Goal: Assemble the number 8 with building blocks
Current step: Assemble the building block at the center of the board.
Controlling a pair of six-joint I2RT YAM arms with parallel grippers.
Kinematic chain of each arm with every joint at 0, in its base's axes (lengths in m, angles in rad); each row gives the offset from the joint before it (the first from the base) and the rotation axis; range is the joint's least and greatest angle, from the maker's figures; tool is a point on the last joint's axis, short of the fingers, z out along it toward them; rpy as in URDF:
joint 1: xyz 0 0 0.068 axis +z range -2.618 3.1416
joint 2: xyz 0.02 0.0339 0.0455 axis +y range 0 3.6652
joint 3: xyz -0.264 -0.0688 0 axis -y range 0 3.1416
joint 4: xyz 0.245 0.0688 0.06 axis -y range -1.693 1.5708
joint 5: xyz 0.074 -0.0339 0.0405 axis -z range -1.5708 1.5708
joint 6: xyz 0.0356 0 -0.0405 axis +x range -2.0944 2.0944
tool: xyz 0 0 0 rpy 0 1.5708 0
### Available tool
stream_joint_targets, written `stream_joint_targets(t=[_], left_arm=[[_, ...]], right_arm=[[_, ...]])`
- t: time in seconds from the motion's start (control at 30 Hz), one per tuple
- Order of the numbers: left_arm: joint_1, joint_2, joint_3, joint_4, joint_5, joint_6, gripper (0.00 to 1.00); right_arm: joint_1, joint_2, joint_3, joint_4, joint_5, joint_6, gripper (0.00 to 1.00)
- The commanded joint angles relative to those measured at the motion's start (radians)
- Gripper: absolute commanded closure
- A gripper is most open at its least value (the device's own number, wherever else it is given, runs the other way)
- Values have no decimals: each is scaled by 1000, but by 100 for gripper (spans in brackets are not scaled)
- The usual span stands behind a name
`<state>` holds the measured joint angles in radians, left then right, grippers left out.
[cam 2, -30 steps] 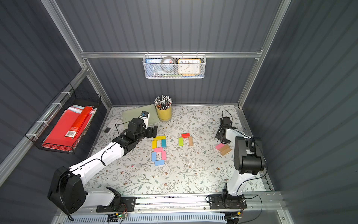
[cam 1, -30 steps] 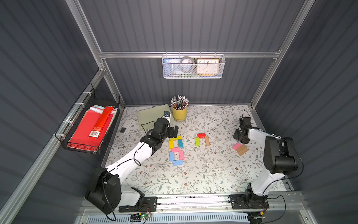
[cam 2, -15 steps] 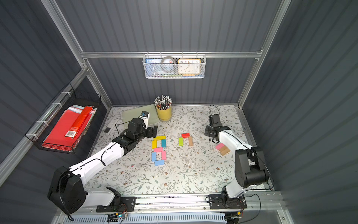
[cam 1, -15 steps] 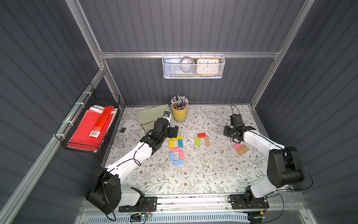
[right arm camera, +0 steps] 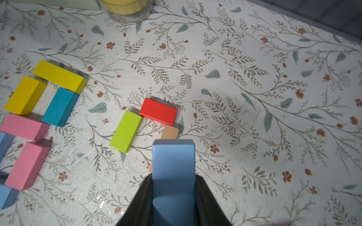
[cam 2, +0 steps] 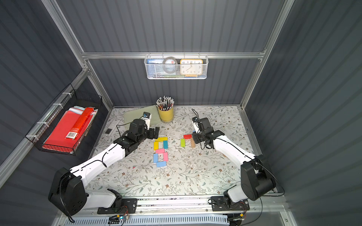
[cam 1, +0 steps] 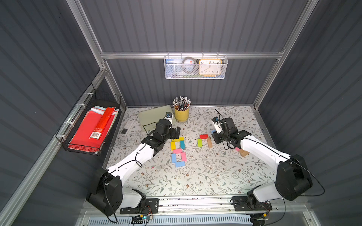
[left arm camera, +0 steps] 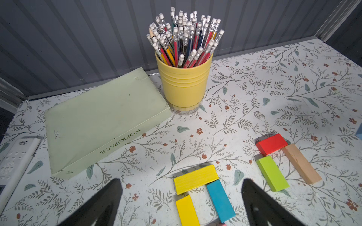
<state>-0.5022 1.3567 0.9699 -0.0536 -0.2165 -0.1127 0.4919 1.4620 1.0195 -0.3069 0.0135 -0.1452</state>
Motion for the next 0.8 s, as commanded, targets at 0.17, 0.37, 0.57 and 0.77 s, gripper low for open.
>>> stream_joint_targets(t=[0.17, 0.37, 0.57, 0.77], left_arm=[[6, -28, -13, 16, 19, -10, 1], [5, -27, -13, 14, 17, -13, 1], [5, -28, -14, 14, 14, -13, 1], [5, -24, -14, 15, 20, -14, 1]], right_arm=[[72, -43, -51, -12, -132, -370, 84], [107, -32, -72, -74, -152, -577, 87], [132, -28, -129, -11, -143, -694, 85], [166, 63, -112, -6, -92, -744, 83]])
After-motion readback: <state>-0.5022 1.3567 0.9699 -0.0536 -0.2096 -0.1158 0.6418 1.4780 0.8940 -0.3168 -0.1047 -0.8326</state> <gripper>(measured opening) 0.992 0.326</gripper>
